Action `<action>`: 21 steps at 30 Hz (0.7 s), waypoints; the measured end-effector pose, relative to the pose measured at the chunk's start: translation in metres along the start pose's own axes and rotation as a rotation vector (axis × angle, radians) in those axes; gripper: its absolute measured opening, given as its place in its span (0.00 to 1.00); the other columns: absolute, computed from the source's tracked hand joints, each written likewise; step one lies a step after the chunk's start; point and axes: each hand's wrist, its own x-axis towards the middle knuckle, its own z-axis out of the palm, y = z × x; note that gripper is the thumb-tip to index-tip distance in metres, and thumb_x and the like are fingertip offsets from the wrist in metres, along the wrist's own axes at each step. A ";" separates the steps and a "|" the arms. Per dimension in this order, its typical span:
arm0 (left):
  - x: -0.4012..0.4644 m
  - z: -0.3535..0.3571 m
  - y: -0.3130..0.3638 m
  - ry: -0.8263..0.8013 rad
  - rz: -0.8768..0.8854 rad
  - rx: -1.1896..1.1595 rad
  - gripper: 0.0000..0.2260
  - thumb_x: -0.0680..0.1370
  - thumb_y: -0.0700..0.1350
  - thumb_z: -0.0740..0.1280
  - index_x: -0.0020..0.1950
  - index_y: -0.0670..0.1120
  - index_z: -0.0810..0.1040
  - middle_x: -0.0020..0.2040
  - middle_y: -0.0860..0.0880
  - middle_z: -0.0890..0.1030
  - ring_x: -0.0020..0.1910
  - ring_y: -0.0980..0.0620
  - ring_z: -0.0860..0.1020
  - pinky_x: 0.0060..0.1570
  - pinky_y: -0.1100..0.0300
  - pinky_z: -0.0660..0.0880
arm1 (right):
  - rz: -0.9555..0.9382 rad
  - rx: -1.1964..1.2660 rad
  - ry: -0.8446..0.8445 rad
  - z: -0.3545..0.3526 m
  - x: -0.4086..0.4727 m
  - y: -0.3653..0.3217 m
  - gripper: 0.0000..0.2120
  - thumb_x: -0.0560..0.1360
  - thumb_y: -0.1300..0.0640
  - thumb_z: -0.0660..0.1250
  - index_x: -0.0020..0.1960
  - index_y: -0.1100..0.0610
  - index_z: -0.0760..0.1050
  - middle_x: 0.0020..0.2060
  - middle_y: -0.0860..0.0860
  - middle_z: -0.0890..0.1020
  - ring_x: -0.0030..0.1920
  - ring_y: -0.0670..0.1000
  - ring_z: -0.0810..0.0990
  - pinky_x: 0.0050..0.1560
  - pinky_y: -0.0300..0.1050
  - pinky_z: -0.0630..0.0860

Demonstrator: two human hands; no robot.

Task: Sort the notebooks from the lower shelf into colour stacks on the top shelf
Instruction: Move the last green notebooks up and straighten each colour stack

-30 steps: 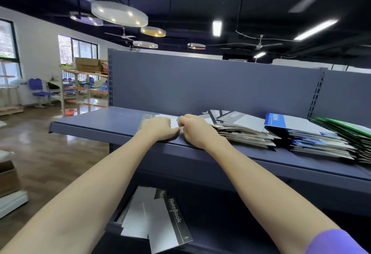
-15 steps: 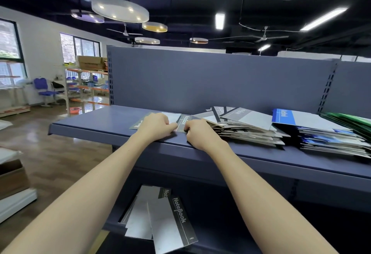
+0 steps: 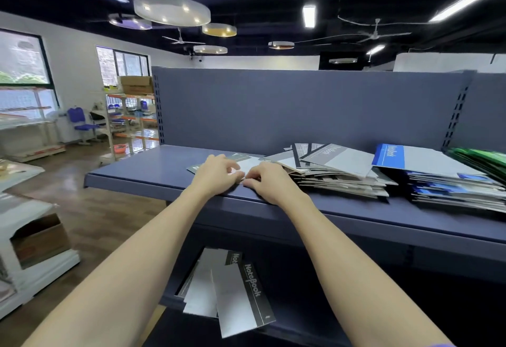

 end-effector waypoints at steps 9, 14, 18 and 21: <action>0.000 -0.008 -0.003 -0.162 -0.088 -0.022 0.20 0.73 0.33 0.59 0.47 0.59 0.79 0.54 0.52 0.78 0.53 0.49 0.76 0.46 0.54 0.75 | -0.005 0.001 0.093 0.005 -0.002 0.002 0.11 0.79 0.52 0.67 0.58 0.56 0.74 0.56 0.50 0.76 0.56 0.52 0.73 0.59 0.49 0.72; 0.008 -0.025 -0.033 -0.091 -0.076 -0.002 0.10 0.72 0.36 0.59 0.40 0.49 0.75 0.47 0.50 0.81 0.53 0.44 0.78 0.52 0.49 0.76 | 0.009 -0.022 0.077 0.005 -0.002 -0.002 0.12 0.80 0.60 0.57 0.62 0.57 0.74 0.60 0.53 0.77 0.60 0.54 0.74 0.60 0.49 0.71; 0.009 -0.013 -0.020 -0.142 -0.036 0.181 0.13 0.80 0.55 0.57 0.57 0.54 0.78 0.54 0.50 0.73 0.61 0.45 0.67 0.61 0.44 0.65 | 0.059 -0.051 0.044 0.006 0.002 -0.003 0.14 0.79 0.63 0.56 0.60 0.55 0.76 0.58 0.52 0.78 0.56 0.53 0.74 0.55 0.45 0.70; 0.016 -0.017 -0.009 -0.262 0.024 0.225 0.13 0.79 0.58 0.59 0.58 0.55 0.77 0.57 0.51 0.70 0.64 0.46 0.65 0.64 0.43 0.62 | 0.067 -0.058 0.059 0.003 0.002 -0.004 0.14 0.79 0.63 0.57 0.61 0.55 0.75 0.57 0.52 0.77 0.54 0.54 0.75 0.56 0.49 0.73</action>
